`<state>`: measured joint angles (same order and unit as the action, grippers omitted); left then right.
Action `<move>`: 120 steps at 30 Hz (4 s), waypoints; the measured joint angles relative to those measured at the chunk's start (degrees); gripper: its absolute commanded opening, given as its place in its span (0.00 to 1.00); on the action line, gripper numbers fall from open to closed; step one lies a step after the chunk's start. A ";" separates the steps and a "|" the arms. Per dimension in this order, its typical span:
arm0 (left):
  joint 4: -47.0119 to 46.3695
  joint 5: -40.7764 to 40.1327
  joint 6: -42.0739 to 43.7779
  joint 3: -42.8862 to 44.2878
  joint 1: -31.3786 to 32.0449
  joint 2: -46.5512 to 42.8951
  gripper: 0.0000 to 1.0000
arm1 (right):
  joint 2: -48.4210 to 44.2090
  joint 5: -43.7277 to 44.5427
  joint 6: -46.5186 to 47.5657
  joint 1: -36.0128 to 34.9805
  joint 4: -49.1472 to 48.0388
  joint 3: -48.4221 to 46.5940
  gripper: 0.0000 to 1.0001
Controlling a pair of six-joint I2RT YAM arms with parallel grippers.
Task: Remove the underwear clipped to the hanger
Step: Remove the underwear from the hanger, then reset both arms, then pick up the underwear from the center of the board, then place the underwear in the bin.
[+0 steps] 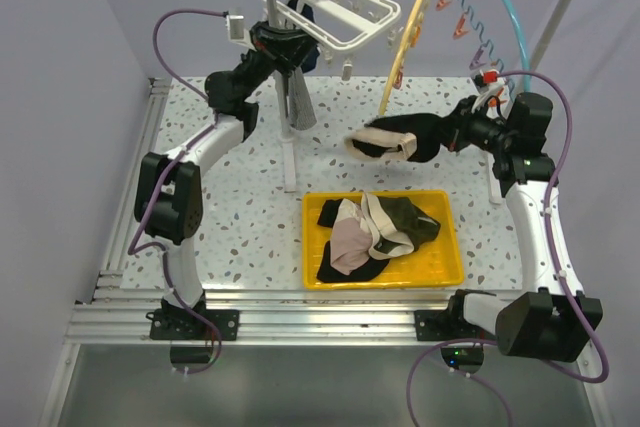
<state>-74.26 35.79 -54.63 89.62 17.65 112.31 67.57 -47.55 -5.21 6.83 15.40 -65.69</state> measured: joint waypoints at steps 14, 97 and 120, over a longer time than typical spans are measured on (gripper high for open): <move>1.53 -1.55 3.19 -8.79 -0.02 -5.25 0.94 | 0.00 0.57 -0.15 0.00 0.04 0.00 0.00; 97.57 -52.92 33.14 -43.56 -0.02 -83.38 1.00 | 1.53 14.62 51.89 -18.03 35.87 -17.70 0.00; 97.20 -52.17 32.72 -44.13 -0.02 -87.06 1.00 | -15.45 4.04 40.85 -18.18 36.96 -5.09 0.02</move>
<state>22.94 -16.38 -21.91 45.50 17.63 25.26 52.12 -43.51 35.64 -11.35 52.36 -70.78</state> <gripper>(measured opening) 0.997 0.017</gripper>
